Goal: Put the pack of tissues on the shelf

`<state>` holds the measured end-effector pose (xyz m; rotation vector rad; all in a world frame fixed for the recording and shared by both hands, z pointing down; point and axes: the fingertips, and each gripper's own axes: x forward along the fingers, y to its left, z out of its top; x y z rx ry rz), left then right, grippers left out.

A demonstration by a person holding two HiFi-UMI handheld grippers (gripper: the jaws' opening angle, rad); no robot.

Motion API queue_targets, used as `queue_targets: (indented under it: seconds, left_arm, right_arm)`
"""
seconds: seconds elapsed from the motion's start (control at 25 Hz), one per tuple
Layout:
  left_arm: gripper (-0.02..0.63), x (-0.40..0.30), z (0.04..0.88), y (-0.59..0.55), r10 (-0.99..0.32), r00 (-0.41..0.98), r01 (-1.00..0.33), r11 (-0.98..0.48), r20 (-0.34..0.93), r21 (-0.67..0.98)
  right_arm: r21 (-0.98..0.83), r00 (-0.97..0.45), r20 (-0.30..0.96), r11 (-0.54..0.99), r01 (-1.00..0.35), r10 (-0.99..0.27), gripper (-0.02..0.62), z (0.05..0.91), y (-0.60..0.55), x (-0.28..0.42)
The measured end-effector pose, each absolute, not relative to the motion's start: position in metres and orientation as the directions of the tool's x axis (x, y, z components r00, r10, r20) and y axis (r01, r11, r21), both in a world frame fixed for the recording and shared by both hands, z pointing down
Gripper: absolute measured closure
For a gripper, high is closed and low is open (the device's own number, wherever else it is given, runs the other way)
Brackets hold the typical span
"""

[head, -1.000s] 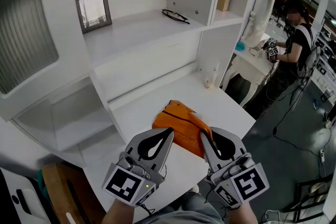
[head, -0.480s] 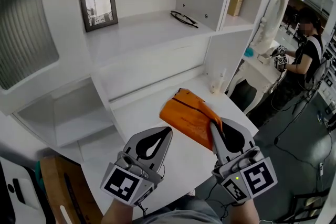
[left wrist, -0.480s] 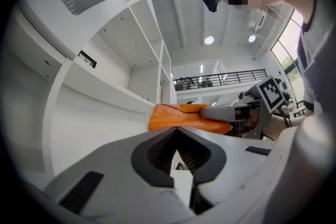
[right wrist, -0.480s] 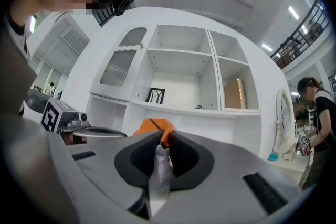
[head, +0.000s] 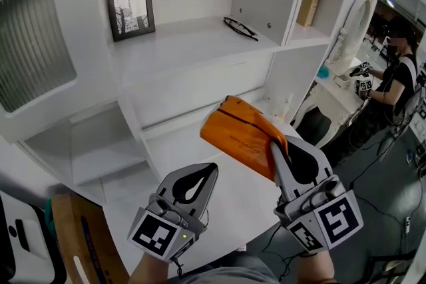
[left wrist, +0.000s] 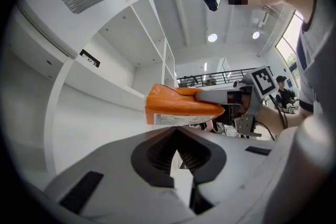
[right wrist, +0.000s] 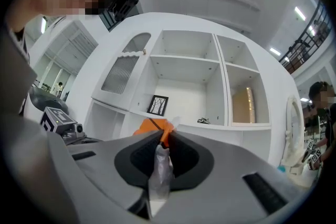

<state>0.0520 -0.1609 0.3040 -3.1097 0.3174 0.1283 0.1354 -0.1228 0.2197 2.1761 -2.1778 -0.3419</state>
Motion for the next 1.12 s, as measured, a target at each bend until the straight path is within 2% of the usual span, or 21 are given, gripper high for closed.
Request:
queue_targets:
  seconds: [0.6,0.88,1.0,1.12]
  left_arm:
    - [0.575,0.056,0.299,-0.169,-0.265,0.962,-0.267,-0.964,-0.072,-0.014]
    - [0.575,0.056,0.294,-0.173,-0.305,0.944,-0.313,-0.949,-0.125,-0.049]
    - [0.575,0.056,0.295,-0.172,-0.32,0.943,-0.324,-0.946,-0.088,-0.03]
    - [0.575,0.054,0.289,-0.177,-0.338,0.932,-0.347,-0.936,-0.129,-0.058]
  right_arm:
    - [0.214,-0.086,-0.164,0.05,-0.976,-0.983,0.561,0.19,-0.14,0.148]
    - [0.231,-0.112,-0.195,0.065,-0.971,-0.974,0.561,0.175,-0.145,0.157]
    - [0.242,-0.124,-0.206,0.072,-0.967,-0.971,0.561,0.167,-0.148,0.159]
    - [0.254,-0.137,-0.215,0.08,-0.964,-0.967,0.561,0.16,-0.152,0.161]
